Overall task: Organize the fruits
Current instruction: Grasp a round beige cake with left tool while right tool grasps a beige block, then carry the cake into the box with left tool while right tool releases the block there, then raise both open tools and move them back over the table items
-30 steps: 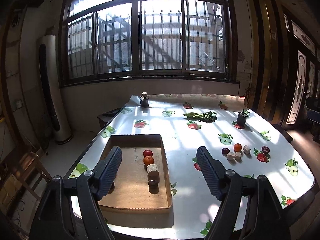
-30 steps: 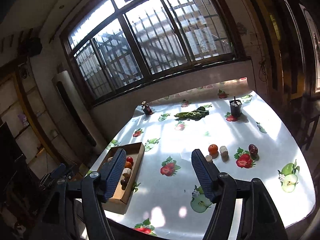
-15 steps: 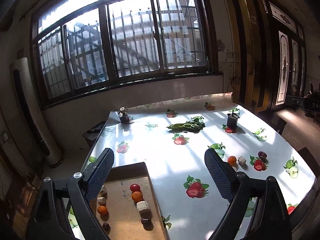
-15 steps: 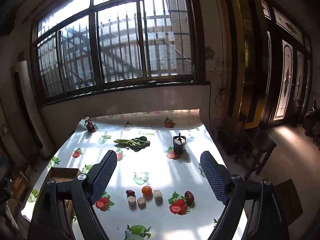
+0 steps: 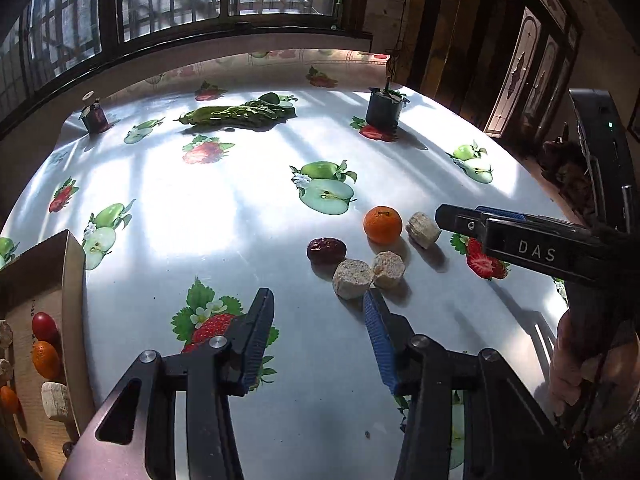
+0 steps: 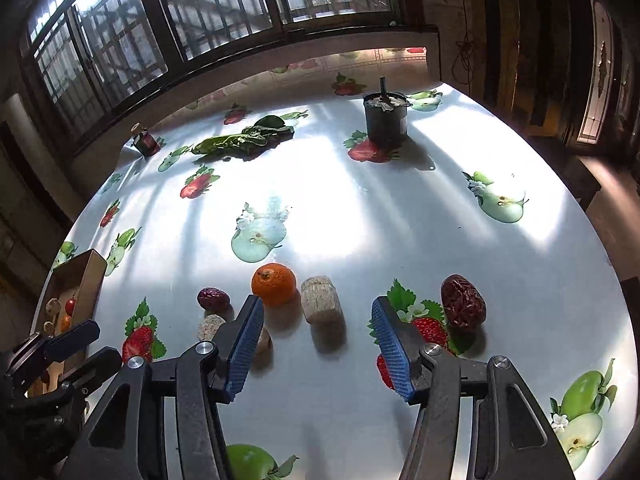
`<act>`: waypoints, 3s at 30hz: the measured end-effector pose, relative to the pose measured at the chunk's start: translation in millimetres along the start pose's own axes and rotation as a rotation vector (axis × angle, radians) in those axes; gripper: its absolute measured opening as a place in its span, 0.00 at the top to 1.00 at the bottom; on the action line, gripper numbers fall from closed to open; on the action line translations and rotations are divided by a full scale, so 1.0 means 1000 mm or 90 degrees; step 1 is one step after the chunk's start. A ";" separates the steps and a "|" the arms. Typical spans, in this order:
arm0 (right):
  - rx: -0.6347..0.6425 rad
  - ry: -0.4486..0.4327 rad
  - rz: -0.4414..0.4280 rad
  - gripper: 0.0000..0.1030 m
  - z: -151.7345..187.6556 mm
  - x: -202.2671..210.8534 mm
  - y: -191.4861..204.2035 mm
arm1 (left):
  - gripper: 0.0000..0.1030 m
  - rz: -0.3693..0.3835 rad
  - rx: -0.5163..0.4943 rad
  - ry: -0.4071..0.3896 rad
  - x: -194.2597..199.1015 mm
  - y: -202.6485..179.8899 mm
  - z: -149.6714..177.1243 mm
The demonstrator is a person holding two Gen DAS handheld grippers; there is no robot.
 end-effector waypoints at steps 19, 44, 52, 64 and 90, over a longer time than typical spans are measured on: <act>0.037 0.004 -0.012 0.52 0.009 -0.046 0.013 | 0.73 0.071 0.009 -0.005 -0.051 0.000 -0.003; 0.009 -0.025 0.021 0.71 0.012 -0.037 0.004 | 0.72 0.033 0.083 -0.140 0.078 0.030 0.033; 0.039 -0.089 -0.042 0.71 0.012 0.049 0.037 | 0.72 -0.082 0.233 -0.192 0.174 0.132 0.092; 0.218 -0.069 -0.225 0.71 0.059 0.096 0.237 | 0.72 -0.191 0.304 -0.164 0.215 0.208 0.140; 0.345 -0.002 -0.240 0.70 0.109 0.062 0.383 | 0.72 -0.210 0.312 -0.106 0.191 0.262 0.109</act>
Point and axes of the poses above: each gripper's, at about its wrist camera, not at the fingertips, and x roughly against the way its jaws point, y to its left, z to its underside, the point moved 3 cm from there along -x, roughly the way its jaws point, and after that the axes turned 15 degrees about z, right-handed, at the moved point
